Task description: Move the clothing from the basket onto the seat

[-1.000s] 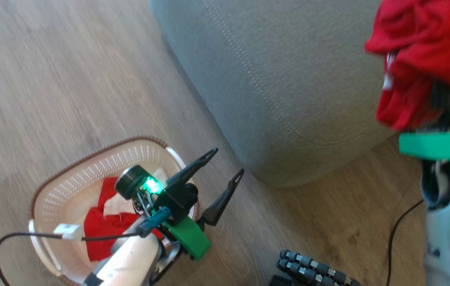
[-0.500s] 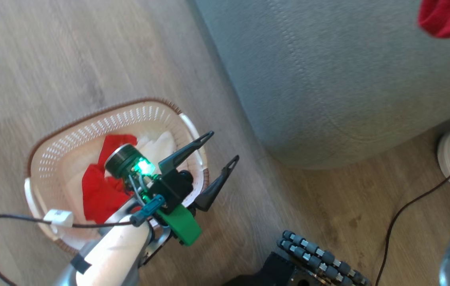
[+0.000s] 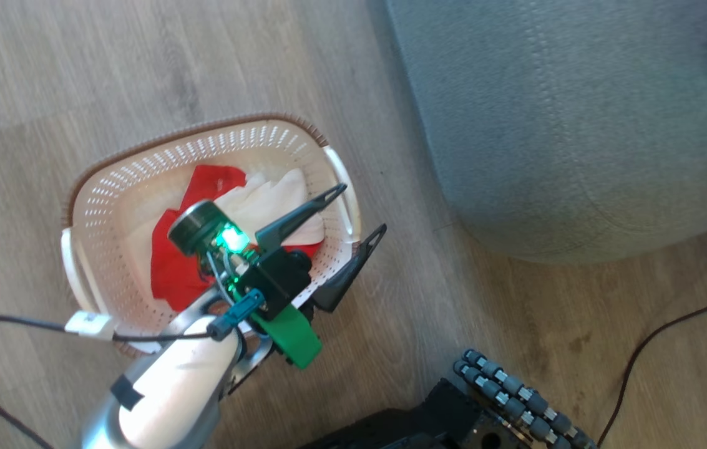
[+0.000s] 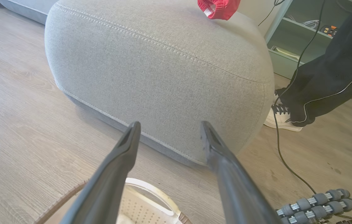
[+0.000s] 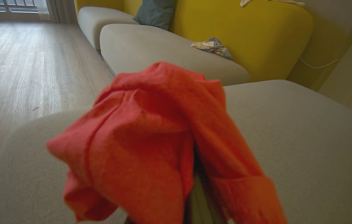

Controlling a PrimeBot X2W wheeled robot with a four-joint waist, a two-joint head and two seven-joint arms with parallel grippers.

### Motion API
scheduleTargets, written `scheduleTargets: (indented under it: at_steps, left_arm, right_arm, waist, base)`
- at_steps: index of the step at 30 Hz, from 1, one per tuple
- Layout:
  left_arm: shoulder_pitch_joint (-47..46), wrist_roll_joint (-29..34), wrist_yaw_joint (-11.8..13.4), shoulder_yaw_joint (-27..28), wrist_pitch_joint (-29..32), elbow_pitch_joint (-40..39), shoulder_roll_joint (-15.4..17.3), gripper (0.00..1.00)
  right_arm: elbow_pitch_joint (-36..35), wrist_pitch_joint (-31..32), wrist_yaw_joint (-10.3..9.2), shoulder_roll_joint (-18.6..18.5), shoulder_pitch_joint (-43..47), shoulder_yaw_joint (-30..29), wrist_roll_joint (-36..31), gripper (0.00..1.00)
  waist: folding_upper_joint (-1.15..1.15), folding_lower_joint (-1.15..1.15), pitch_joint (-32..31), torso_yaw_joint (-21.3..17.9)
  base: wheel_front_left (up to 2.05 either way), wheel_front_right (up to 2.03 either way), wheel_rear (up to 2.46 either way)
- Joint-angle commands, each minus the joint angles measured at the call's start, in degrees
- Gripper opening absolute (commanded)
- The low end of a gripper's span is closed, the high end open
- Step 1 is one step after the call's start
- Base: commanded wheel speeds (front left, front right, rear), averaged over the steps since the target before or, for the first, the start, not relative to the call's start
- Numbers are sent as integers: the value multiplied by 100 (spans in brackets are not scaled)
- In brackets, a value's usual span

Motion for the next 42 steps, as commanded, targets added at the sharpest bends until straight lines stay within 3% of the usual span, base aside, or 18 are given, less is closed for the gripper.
scheduleTargets:
  at_steps: [1, 19, 20, 21, 22, 32, 42]
  left_arm:
    - [-138, -14, -6, 91, -55, -221, -7, 100]
    - [-265, 15, -7, 118, -55, -230, -2, 100]
    - [-268, 24, -7, 117, -55, -231, 2, 100]
    - [-280, 51, -7, 96, -55, -239, 16, 100]
    - [-285, 74, -7, 80, -55, -242, 27, 100]
    - [-253, 69, -7, 35, -55, -164, -118, 100]
    - [-23, 22, 0, 214, -55, -67, -489, 100]
  right_arm:
    - [-35, -37, -1, -231, -193, -60, -43, 0]
    - [1153, -37, -1, -68, -534, -474, -1072, 0]
    - [1164, -37, -1, -77, -533, -458, -1141, 26]
    - [1153, -37, -1, -79, -527, -466, -1192, 93]
    - [1151, -37, -1, -65, -515, -484, -1228, 100]
    - [968, -37, -1, 32, -390, -598, -1470, 100]
    - [285, -37, -1, -22, 85, -360, -1294, 100]
  waist:
    - [0, 0, 87, 87]
    - [0, 0, 233, 284]
    - [0, 0, 226, 282]
    - [0, 0, 217, 278]
    - [0, 0, 201, 273]
    - [0, 0, -140, 268]
    - [0, 0, -1033, 380]
  base:
    - [0, 0, 0]
    - [0, 0, 0]
    - [0, 0, 0]
    - [0, 0, 0]
    - [0, 0, 0]
    - [0, 0, 0]
    - [0, 0, 0]
